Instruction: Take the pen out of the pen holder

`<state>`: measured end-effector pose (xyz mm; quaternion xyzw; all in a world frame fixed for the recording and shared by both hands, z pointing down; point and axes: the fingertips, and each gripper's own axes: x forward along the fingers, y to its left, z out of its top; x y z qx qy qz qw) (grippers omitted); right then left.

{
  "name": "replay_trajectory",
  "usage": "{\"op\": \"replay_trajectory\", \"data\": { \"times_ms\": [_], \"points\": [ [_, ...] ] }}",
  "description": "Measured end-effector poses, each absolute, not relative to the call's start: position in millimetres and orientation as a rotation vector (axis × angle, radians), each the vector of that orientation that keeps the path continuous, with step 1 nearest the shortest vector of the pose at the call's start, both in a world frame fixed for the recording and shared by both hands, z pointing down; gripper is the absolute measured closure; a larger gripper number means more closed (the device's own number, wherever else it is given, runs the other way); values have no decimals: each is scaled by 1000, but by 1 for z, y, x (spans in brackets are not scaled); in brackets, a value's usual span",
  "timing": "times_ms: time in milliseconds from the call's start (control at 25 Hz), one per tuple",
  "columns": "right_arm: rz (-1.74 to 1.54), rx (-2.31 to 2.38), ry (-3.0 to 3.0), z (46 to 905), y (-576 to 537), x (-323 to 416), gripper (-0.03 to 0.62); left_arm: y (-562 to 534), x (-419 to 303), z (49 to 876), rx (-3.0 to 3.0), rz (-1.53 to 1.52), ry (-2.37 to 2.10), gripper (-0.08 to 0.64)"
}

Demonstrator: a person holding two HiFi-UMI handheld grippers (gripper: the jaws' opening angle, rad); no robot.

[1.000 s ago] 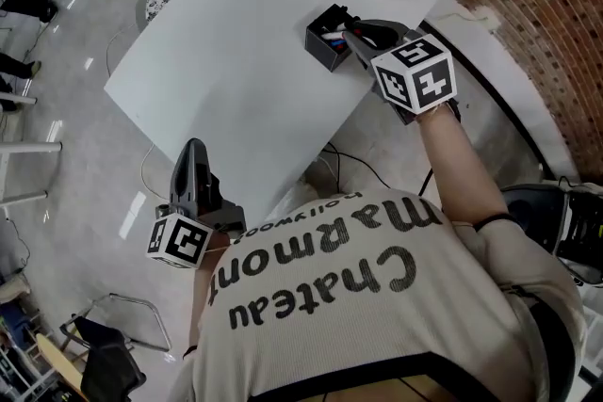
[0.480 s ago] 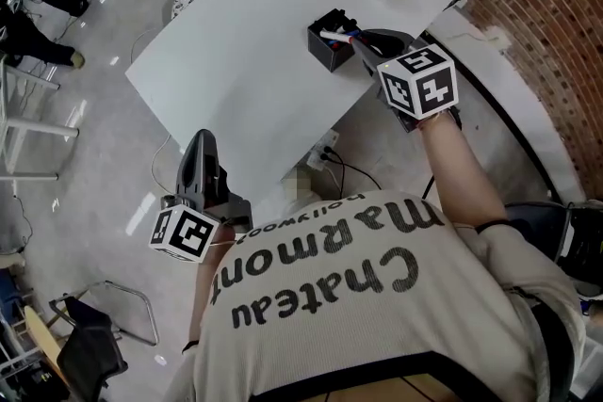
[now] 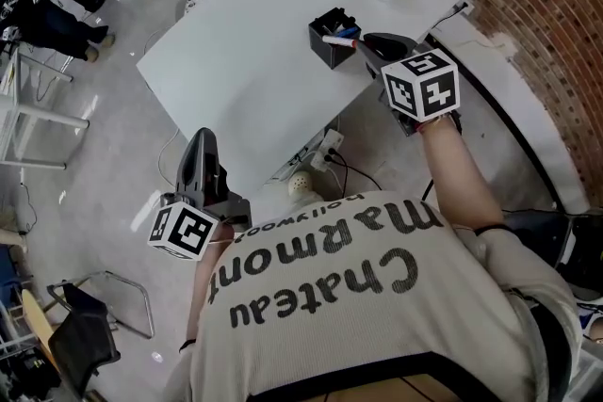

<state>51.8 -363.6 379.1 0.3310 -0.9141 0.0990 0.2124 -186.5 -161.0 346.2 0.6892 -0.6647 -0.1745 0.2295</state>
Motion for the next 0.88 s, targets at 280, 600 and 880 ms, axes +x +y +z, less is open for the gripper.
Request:
{"op": "replay_trajectory", "data": {
  "times_ms": [280, 600, 880],
  "points": [
    [278, 894, -2560, 375, -351, 56, 526, -152, -172, 340, 1915, -474, -1827, 560],
    [289, 845, -2555, 382, -334, 59, 526, -145, -161, 341, 1917, -451, -1826, 560],
    [344, 788, -2548, 400, -306, 65, 525, -132, -147, 347, 1907, -448, -1816, 560]
  ]
}}
